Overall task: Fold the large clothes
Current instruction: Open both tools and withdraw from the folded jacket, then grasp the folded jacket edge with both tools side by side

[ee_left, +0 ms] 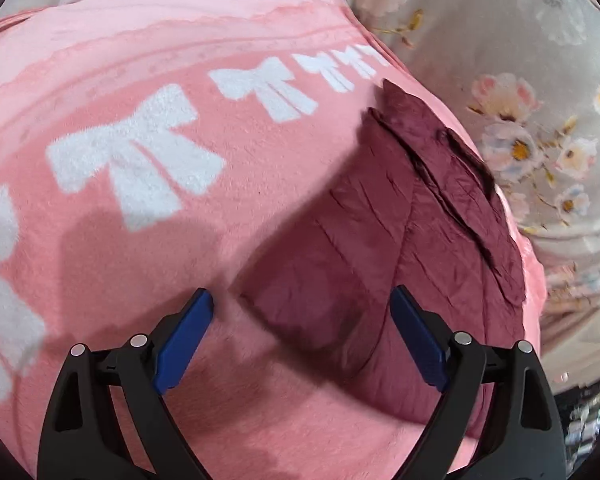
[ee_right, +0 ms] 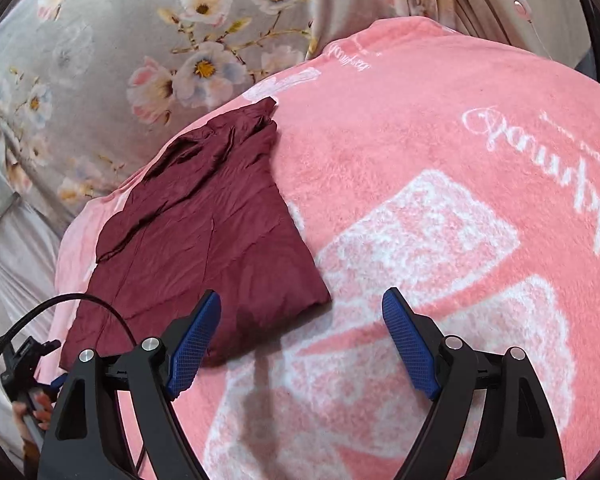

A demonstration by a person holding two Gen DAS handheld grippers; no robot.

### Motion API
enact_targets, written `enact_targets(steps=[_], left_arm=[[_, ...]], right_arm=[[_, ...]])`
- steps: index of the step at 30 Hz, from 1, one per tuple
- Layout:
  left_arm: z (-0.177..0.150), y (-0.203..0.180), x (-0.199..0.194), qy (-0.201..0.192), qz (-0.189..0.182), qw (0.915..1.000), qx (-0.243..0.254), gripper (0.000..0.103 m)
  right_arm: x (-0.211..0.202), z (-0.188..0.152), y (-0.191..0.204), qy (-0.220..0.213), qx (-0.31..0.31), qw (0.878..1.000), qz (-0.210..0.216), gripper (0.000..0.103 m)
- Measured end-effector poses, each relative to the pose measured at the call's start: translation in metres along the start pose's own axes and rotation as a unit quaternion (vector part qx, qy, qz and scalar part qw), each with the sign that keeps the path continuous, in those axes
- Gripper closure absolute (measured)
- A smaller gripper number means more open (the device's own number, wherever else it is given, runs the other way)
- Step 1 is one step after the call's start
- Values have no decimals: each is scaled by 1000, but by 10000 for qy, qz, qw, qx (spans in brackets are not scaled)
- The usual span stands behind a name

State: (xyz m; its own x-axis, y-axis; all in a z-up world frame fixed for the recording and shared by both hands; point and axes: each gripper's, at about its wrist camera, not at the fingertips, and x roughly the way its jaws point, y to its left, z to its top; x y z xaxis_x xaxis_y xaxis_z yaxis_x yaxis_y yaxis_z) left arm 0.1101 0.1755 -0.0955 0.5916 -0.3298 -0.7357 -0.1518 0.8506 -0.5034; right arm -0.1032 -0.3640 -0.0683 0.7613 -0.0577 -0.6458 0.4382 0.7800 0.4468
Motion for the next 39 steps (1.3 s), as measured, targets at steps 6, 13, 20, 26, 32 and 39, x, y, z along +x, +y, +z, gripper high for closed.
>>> enact_targets(steps=[6,13,20,26,32,39], left_arm=[[1,-17,13,301,-14,9995,122,67],[1,-33,-23,221,-543,9978,320,95],[-19,-48,-157,-364,-1267,9844,1161,98],[-53,-48,-269,-1002,-1516,9676,1752,98],[-29,-75,-245,-1148,-1454,9705,1543,98],[25,-104,-163,-1389,-612,9818,1143,97]], right_arm=[[19,3,14,258,-175,9995,56,53],[-11,6,38,-103,-584,9976,366,98],[-164,-12,63,-977,-2652,9577,540,100],[-275,-40,61,-1490,-3344,9300,333,101],[-243,-1,69,-1985,-2423,9488,408,101],[-145,63,80,-2125,-1433,9664,209,101]])
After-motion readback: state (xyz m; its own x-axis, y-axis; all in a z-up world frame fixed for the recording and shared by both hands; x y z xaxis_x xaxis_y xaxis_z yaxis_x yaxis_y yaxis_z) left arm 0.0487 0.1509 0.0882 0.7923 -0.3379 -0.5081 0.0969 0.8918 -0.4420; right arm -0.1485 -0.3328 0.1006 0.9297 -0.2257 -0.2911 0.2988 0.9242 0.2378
